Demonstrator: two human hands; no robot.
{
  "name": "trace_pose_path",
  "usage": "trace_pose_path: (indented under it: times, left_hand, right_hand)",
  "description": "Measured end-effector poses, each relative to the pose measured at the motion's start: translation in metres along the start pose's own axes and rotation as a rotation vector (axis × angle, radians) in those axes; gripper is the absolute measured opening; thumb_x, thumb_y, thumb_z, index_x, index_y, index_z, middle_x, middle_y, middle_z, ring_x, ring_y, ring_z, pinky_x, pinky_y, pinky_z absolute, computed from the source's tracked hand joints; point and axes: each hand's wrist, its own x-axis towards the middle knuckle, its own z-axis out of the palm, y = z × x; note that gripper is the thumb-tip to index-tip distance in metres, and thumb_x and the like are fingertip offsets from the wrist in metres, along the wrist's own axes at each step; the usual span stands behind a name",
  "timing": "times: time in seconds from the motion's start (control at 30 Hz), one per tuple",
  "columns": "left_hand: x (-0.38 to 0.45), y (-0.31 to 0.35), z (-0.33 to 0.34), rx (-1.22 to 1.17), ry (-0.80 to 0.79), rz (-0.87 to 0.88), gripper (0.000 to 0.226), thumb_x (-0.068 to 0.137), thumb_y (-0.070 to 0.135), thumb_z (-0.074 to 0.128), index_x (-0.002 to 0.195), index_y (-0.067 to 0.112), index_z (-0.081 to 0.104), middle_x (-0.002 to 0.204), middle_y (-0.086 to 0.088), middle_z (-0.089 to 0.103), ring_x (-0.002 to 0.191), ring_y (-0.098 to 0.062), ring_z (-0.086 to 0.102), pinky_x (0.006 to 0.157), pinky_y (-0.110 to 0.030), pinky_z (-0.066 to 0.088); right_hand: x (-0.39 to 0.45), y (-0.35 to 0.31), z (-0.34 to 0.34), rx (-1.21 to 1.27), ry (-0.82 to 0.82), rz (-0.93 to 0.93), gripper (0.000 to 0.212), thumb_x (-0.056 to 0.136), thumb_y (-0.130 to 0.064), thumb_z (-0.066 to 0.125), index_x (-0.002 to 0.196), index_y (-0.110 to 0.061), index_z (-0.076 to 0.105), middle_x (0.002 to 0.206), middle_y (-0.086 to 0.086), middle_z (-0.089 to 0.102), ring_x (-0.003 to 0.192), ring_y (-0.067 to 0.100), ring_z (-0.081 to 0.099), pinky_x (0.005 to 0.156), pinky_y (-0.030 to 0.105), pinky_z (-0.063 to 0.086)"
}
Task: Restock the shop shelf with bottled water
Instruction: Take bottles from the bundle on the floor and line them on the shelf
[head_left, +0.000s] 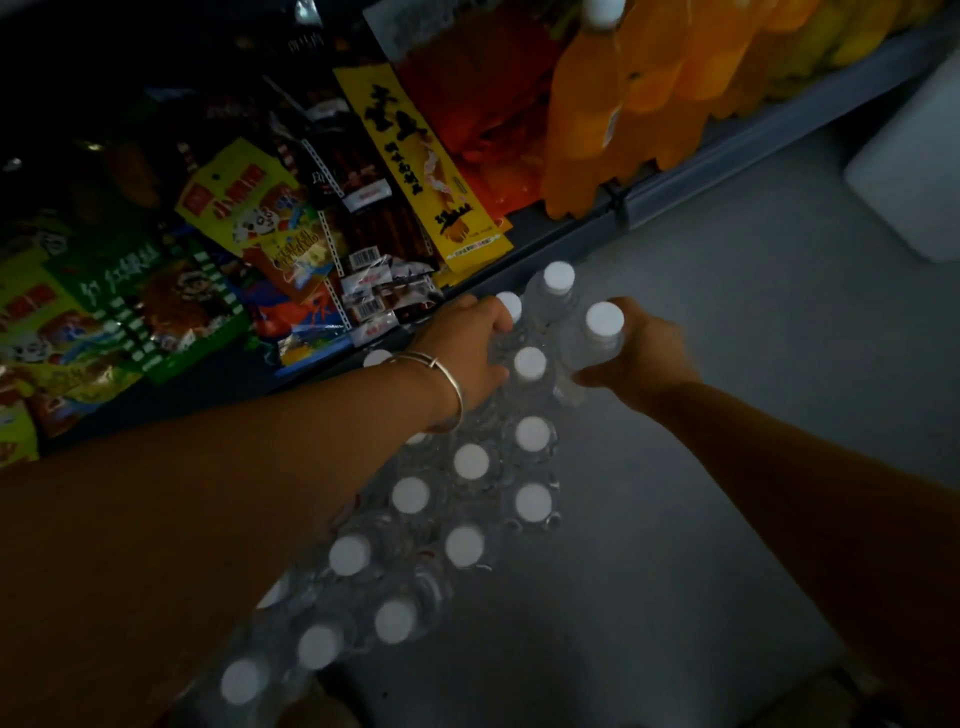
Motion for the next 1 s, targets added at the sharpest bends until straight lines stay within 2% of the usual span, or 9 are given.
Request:
trace_pose_path:
  times: [0.1,0.27,0.4,0.53,0.63,0.73,0.77,0.87,1.0]
  left_hand:
    - [-0.015,0.028,-0.027,0.051,-0.07,0.004,0.048,0.081,0.016,0.069,0.123,0.011,0.048,0.126,-0.01,0.045,0.117,-0.025,0.046,0.1,-0.034,0.039]
    - [-0.047,0.081,-0.093,0.091,-0.16,0.007,0.051,0.08,0.02,0.071,0.124,0.011,0.047,0.128,-0.009,0.045,0.116,-0.025,0.048,0.097,-0.034,0.042]
    - [-0.085,0.133,-0.172,0.098,-0.193,-0.001,0.051,0.077,0.018,0.074,0.12,0.007,0.05,0.123,-0.011,0.052,0.112,-0.026,0.052,0.096,-0.035,0.045]
    - [-0.13,0.183,-0.267,0.128,-0.218,-0.012,0.051,0.075,0.019,0.076,0.117,0.004,0.053,0.117,-0.012,0.059,0.111,-0.028,0.056,0.093,-0.034,0.047]
    - [-0.171,0.225,-0.349,0.131,-0.223,-0.027,0.053,0.077,0.021,0.074,0.124,0.007,0.052,0.122,-0.008,0.059,0.112,-0.024,0.056,0.096,-0.036,0.047]
    - [-0.216,0.268,-0.43,0.113,-0.212,-0.032,0.048,0.08,0.017,0.072,0.12,-0.001,0.056,0.121,-0.016,0.06,0.109,-0.027,0.058,0.092,-0.036,0.047]
    - [-0.232,0.281,-0.458,0.093,-0.2,-0.041,0.047,0.078,0.018,0.074,0.118,0.0,0.057,0.119,-0.018,0.062,0.109,-0.031,0.059,0.091,-0.038,0.048]
    - [-0.284,0.314,-0.534,0.037,-0.119,-0.02,0.044,0.072,0.016,0.078,0.111,0.007,0.06,0.098,-0.008,0.064,0.096,-0.028,0.06,0.086,-0.042,0.05]
    - [-0.357,0.36,-0.624,-0.024,-0.02,0.005,0.047,0.056,0.019,0.075,0.1,0.01,0.059,0.081,-0.001,0.057,0.084,-0.019,0.052,0.079,-0.039,0.043]
  right_hand:
    - [-0.02,-0.018,-0.036,0.011,-0.037,-0.046,0.068,0.069,-0.013,0.081,0.127,-0.013,0.047,0.128,0.008,0.056,0.121,0.026,0.049,0.096,0.034,0.041]
    - [-0.063,-0.065,-0.107,0.037,-0.094,-0.158,0.069,0.064,-0.019,0.086,0.123,-0.016,0.052,0.118,0.002,0.059,0.112,0.02,0.052,0.082,0.021,0.037]
    - [-0.107,-0.137,-0.187,0.072,-0.137,-0.309,0.067,0.06,-0.024,0.088,0.119,-0.019,0.057,0.104,-0.009,0.057,0.097,0.007,0.05,0.065,0.009,0.033]
    - [-0.154,-0.225,-0.276,0.105,-0.19,-0.462,0.053,0.06,-0.019,0.088,0.106,-0.017,0.061,0.095,-0.011,0.063,0.089,0.005,0.059,0.067,0.001,0.042]
    - [-0.193,-0.296,-0.344,0.112,-0.216,-0.558,0.046,0.062,-0.019,0.087,0.101,-0.022,0.062,0.1,-0.008,0.068,0.092,0.007,0.064,0.081,0.019,0.051]
    - [-0.236,-0.368,-0.41,0.132,-0.223,-0.676,0.035,0.064,-0.018,0.085,0.092,-0.025,0.066,0.094,-0.011,0.07,0.086,0.0,0.065,0.073,0.016,0.051]
    - [-0.249,-0.392,-0.431,0.139,-0.232,-0.713,0.035,0.064,-0.019,0.085,0.094,-0.023,0.067,0.097,-0.01,0.071,0.089,0.001,0.065,0.075,0.018,0.052]
    - [-0.293,-0.46,-0.485,0.14,-0.214,-0.823,0.043,0.061,-0.028,0.085,0.098,-0.013,0.07,0.104,0.0,0.071,0.097,0.013,0.066,0.086,0.034,0.054]
    - [-0.35,-0.544,-0.547,0.199,-0.202,-0.954,0.03,0.061,-0.014,0.084,0.089,-0.012,0.072,0.093,0.005,0.074,0.082,0.014,0.068,0.077,0.032,0.052]
